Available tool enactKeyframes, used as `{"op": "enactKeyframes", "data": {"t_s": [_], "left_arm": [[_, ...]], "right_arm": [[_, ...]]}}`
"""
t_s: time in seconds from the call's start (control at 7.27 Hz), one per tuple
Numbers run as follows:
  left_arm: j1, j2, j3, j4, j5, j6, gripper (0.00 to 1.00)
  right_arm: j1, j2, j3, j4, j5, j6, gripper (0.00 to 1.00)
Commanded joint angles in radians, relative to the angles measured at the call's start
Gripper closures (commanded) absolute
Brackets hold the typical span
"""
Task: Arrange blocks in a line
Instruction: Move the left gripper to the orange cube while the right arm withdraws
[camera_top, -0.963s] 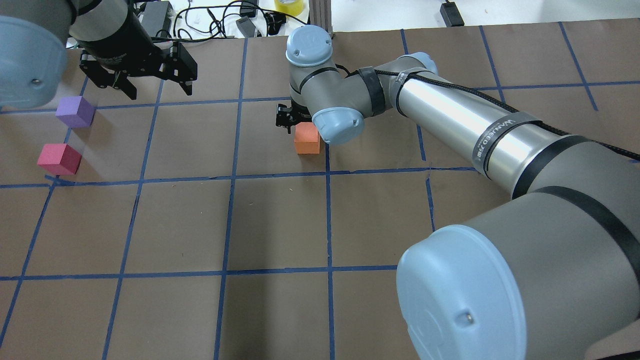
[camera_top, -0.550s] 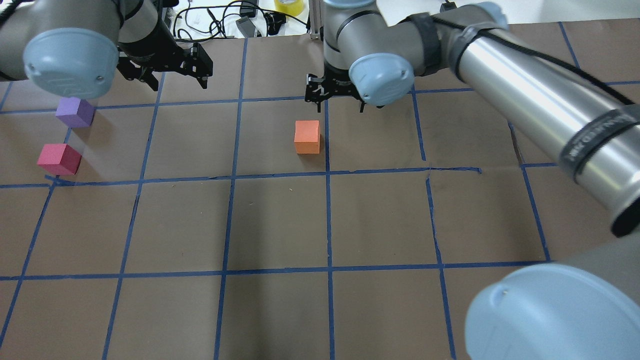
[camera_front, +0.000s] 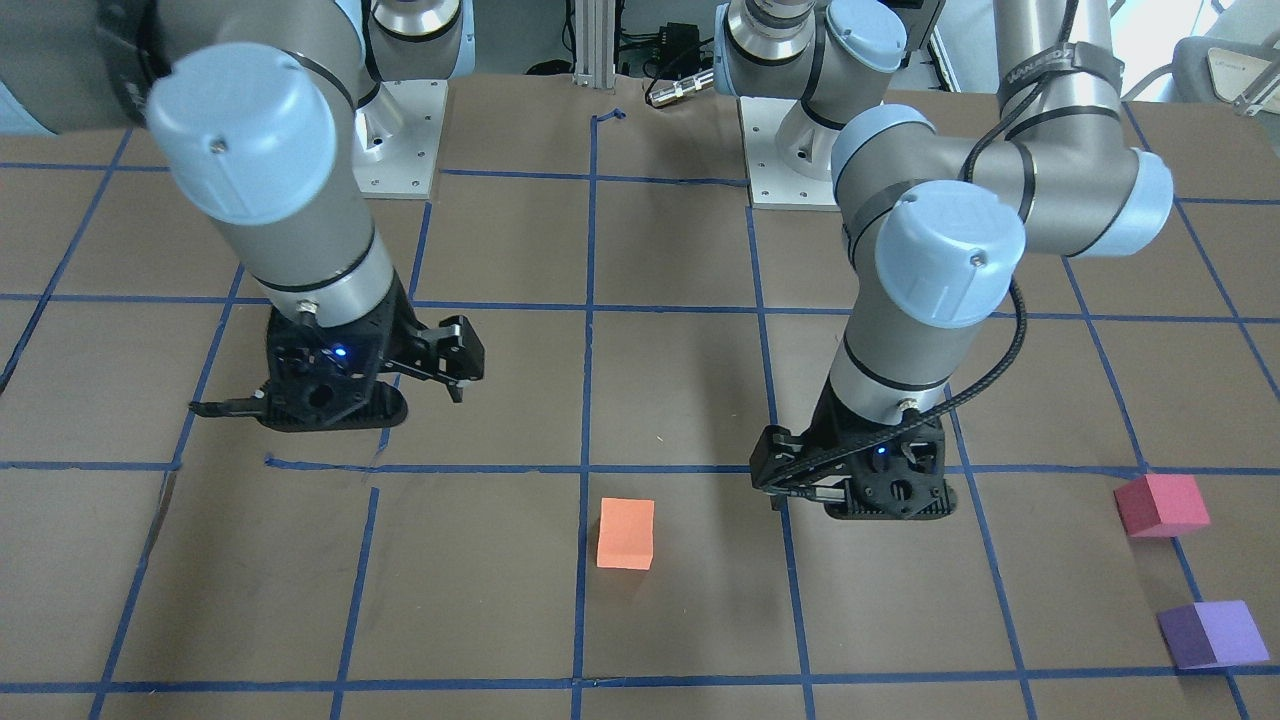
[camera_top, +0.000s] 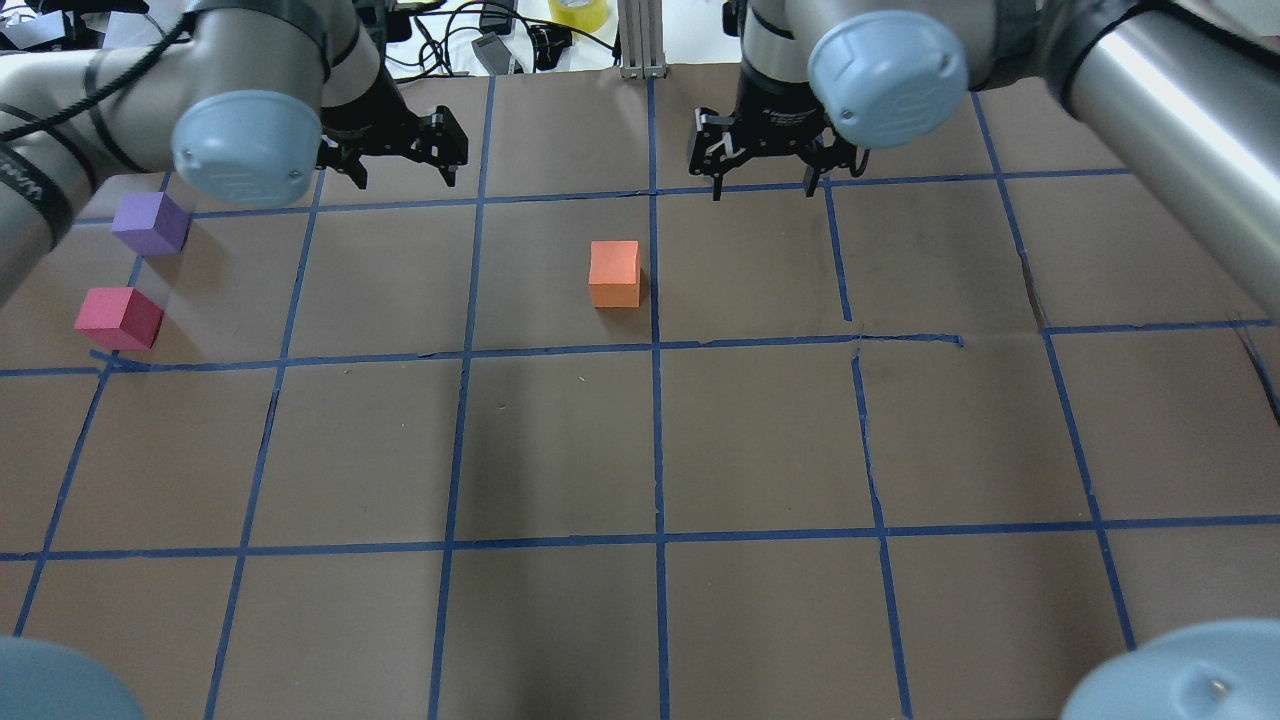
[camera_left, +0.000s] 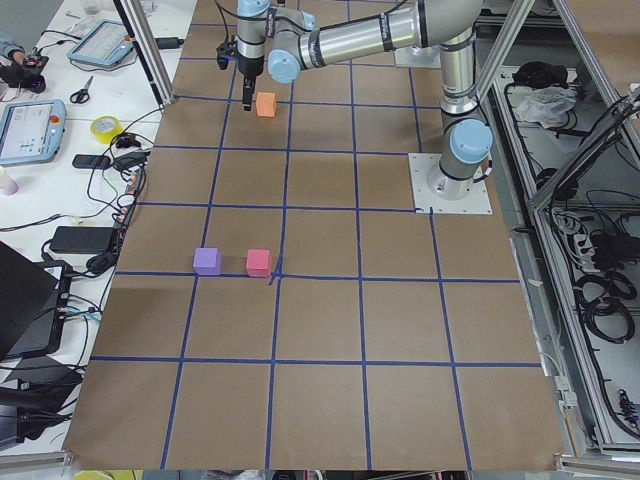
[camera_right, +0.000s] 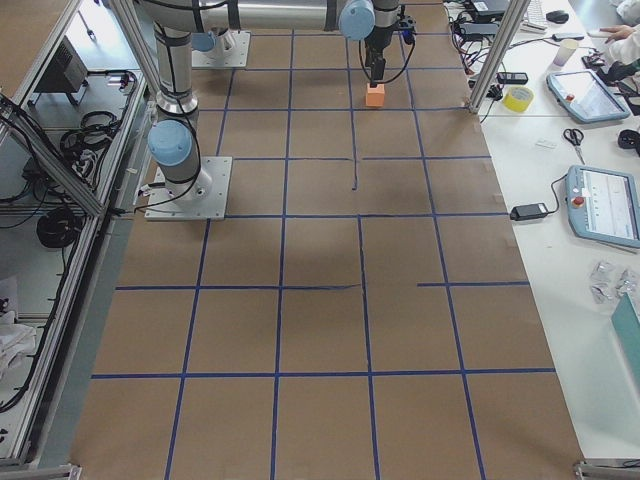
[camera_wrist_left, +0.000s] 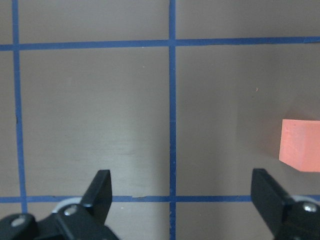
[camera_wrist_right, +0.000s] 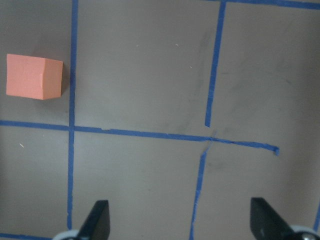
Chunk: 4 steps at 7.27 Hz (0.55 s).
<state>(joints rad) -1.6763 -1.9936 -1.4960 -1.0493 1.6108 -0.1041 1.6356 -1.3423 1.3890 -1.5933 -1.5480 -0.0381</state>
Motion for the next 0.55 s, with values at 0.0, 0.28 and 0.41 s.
{"op": "enactKeyframes", "data": {"t_s": [0.0,0.28,0.41], "left_arm": [[-0.133,-0.101,0.065,0.014,0.015,-0.133,0.00],[-0.157,-0.167,0.076,0.021,0.012,-0.149,0.00],[-0.167,-0.191,0.077,0.064,0.003,-0.155,0.00]], "right_arm": [[-0.069,-0.113,0.031,0.056,-0.003,-0.110,0.00],[-0.069,-0.167,0.094,0.041,0.003,-0.111,0.00],[-0.068,-0.170,0.102,-0.005,0.002,-0.094,0.00]]}}
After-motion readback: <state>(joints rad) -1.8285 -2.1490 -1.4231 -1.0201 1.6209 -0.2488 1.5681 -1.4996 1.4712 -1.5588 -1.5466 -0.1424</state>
